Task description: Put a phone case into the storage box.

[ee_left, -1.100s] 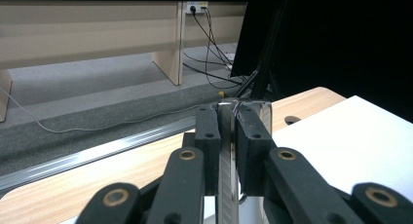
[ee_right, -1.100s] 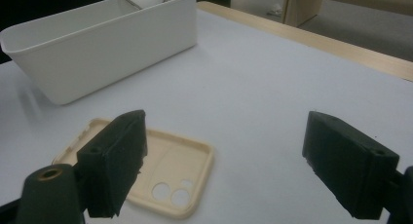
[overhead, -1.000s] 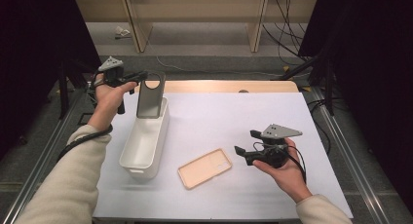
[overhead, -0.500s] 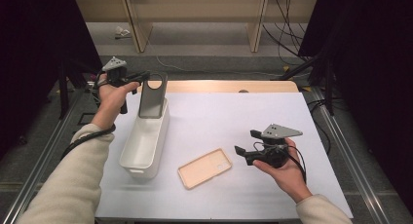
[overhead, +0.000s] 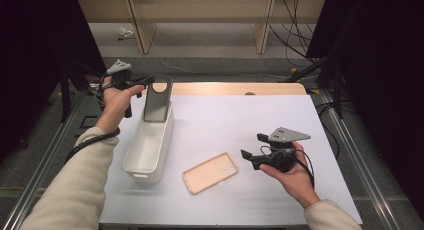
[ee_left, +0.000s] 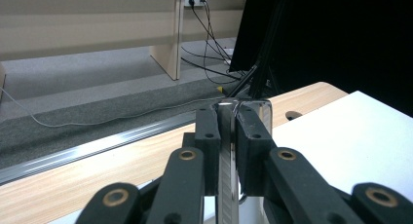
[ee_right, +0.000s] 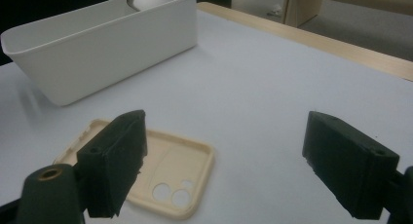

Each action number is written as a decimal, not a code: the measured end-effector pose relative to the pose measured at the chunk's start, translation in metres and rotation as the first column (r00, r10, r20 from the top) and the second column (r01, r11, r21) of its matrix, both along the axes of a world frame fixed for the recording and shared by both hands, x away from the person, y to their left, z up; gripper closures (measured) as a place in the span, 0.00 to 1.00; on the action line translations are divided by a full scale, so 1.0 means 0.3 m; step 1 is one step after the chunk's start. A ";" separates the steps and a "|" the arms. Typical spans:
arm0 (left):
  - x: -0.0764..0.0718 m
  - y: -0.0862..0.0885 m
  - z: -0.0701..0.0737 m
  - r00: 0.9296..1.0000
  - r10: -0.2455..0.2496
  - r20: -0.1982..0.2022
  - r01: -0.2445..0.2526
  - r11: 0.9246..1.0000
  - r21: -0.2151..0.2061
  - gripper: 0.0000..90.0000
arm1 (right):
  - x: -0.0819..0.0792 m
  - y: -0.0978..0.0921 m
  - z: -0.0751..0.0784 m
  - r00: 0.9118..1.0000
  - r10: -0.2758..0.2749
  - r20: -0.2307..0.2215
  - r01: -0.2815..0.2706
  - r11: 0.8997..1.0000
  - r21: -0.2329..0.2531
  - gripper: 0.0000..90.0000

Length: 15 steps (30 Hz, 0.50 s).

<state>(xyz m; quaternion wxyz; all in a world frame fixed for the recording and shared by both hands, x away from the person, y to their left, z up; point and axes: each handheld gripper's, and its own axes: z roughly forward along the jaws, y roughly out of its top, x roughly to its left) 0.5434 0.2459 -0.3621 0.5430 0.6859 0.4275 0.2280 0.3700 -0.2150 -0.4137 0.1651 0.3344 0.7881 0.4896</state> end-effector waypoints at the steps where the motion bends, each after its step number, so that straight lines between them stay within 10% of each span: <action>1: 0.001 0.000 -0.002 1.000 0.000 0.000 0.000 1.000 0.000 0.90 | 0.000 0.000 0.000 1.000 0.001 0.000 -0.001 1.000 0.000 0.19; 15: 0.011 -0.001 -0.031 1.000 0.005 -0.017 -0.004 1.000 0.005 0.90 | 0.000 0.000 0.000 1.000 0.002 0.000 -0.002 1.000 -0.001 0.19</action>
